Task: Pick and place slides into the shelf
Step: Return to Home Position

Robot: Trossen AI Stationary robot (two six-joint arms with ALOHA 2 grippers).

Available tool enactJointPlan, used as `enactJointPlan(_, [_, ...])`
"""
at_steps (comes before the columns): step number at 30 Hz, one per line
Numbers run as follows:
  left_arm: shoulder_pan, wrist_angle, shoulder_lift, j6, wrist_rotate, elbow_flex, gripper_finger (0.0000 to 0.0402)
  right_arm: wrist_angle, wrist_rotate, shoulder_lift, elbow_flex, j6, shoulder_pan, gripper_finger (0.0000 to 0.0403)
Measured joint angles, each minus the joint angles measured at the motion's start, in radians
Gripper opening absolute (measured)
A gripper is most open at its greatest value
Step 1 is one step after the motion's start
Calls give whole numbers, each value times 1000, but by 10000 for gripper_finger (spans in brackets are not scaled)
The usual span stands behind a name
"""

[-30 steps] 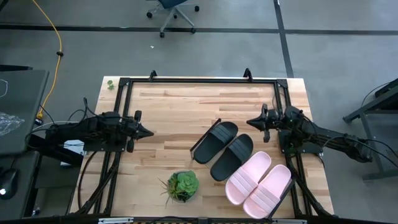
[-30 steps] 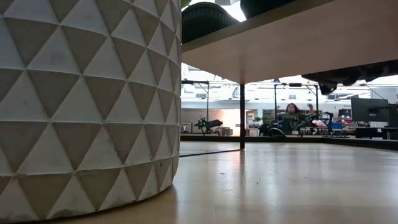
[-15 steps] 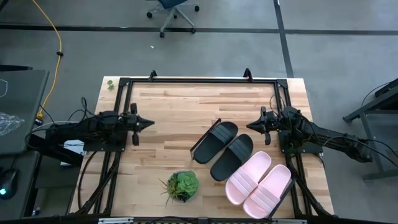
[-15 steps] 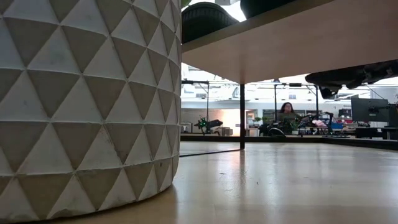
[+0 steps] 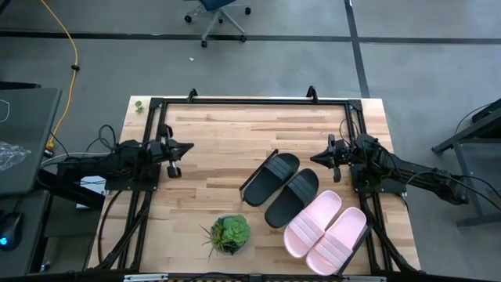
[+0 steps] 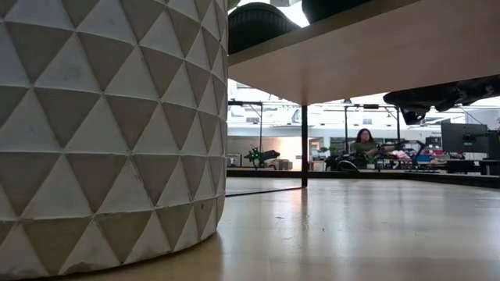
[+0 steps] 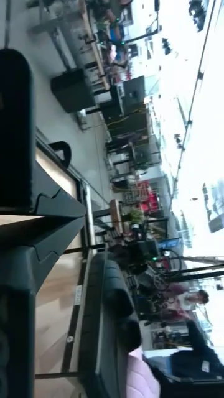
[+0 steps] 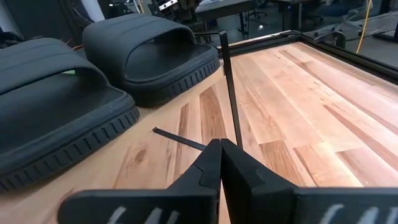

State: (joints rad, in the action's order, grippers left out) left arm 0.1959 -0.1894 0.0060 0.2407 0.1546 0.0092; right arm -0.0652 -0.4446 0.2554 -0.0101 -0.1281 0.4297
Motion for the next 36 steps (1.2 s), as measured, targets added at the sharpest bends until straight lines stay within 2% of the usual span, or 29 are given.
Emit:
enactJointPlan(7, [0, 16, 2, 31, 1, 4, 0, 0, -2, 0, 0, 12, 0, 0])
enactJointPlan(13, [0, 172, 3, -10, -30, 4, 0, 1, 0, 2, 0, 76, 0, 0])
enactJointPlan(23, [0, 179, 62, 32, -116, 5, 1, 1, -5, 6, 0, 69, 0, 0])
enactJointPlan(29, [0, 179, 65, 47, -121, 5, 1, 1, 3, 6, 0, 3, 0, 0])
enactJointPlan(36, [0, 179, 65, 47, -121, 5, 1, 2, 45, 6, 0, 5, 0, 0])
